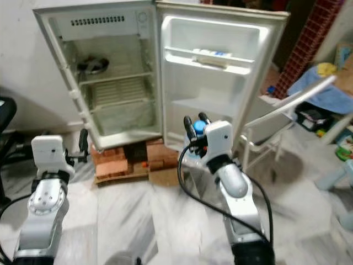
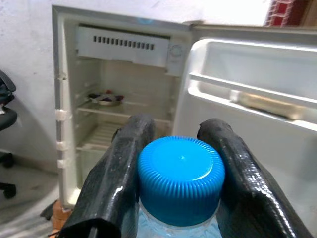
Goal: Restocking fridge
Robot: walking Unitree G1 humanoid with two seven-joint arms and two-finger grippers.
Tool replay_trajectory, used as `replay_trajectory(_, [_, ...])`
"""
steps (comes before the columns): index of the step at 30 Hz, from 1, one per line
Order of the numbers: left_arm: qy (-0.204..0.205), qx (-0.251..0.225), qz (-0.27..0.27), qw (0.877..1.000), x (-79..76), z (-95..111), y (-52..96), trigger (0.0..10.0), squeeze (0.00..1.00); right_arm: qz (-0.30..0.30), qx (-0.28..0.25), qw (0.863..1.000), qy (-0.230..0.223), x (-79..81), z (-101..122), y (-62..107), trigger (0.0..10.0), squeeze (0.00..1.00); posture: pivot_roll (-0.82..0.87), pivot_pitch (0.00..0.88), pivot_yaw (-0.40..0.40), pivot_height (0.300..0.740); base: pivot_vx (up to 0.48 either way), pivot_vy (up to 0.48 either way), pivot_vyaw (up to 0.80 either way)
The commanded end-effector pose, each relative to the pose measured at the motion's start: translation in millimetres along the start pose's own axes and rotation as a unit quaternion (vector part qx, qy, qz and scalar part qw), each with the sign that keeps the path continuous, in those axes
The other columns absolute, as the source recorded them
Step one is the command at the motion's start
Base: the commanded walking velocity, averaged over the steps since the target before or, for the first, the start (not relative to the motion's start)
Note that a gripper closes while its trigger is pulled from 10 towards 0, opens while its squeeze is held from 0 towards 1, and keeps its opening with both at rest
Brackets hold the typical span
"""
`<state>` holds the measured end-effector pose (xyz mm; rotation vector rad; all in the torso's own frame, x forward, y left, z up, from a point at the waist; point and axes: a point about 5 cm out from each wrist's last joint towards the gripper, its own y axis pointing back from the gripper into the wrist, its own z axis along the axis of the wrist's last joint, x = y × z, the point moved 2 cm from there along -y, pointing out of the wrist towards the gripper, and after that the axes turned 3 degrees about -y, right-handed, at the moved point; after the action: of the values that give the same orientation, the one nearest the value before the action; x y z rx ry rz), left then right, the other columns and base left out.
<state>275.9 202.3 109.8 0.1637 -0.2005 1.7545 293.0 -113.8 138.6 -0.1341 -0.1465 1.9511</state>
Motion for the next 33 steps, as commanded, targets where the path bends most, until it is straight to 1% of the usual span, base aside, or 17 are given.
replay_trajectory(1, [0.001, 0.002, -0.001, 1.000, -0.2, 2, -1.7, 10.0, 0.00, 0.006, -0.023, 1.000, 0.006, 1.6, 11, -4.7, 10.0, 0.00, 0.11, 0.001, -0.029, 0.740, 0.401, 0.259, 0.00])
replay_trajectory(9, [0.000, 0.002, -0.006, 1.000, -3.7, 2, -1.4, 10.0, 0.00, 0.009, -0.023, 1.000, 0.005, 1.8, 11, -4.9, 10.0, 0.00, 0.11, 0.003, -0.028, 0.740, 0.392, 0.276, 0.00])
replay_trajectory(13, [0.011, 0.008, -0.004, 1.000, -5.1, 1, -2.2, 10.0, 0.00, 0.010, -0.022, 1.000, 0.005, 1.8, 10, -4.9, 10.0, 0.00, 0.11, 0.003, -0.027, 0.740, 0.379, 0.295, 0.00])
replay_trajectory(17, [0.013, 0.012, -0.004, 1.000, -5.1, 1, -2.4, 10.0, 0.00, 0.009, -0.021, 1.000, 0.005, 1.8, 10, -4.9, 10.0, 0.00, 0.11, 0.004, -0.027, 0.740, 0.315, 0.362, 0.00])
replay_trajectory(24, [-0.001, 0.000, -0.018, 1.000, -7.4, 3, -2.4, 10.0, 0.00, 0.009, -0.021, 1.000, 0.006, 1.9, 10, -5.4, 10.0, 0.00, 0.11, 0.004, -0.028, 0.740, 0.283, 0.386, 0.00])
replay_trajectory(30, [-0.005, -0.002, -0.027, 1.000, -10.8, 4, -1.7, 10.0, 0.00, 0.008, -0.023, 1.000, 0.006, 1.5, 10, -5.6, 10.0, 0.00, 0.11, 0.002, -0.027, 0.740, 0.477, 0.000, 0.00])
replay_trajectory(31, [0.004, -0.003, -0.029, 1.000, -12.7, 4, -1.8, 10.0, 0.00, 0.007, -0.024, 1.000, 0.007, 1.0, 10, -6.3, 10.0, 0.00, 0.11, 0.000, -0.028, 0.740, 0.480, 0.000, 0.00])
replay_trajectory(33, [0.006, -0.001, -0.029, 1.000, -13.5, 5, -1.8, 10.0, 0.00, 0.006, -0.025, 1.000, 0.008, 0.5, 11, -6.8, 10.0, 0.00, 0.11, 0.000, -0.028, 0.740, 0.362, 0.000, 0.00])
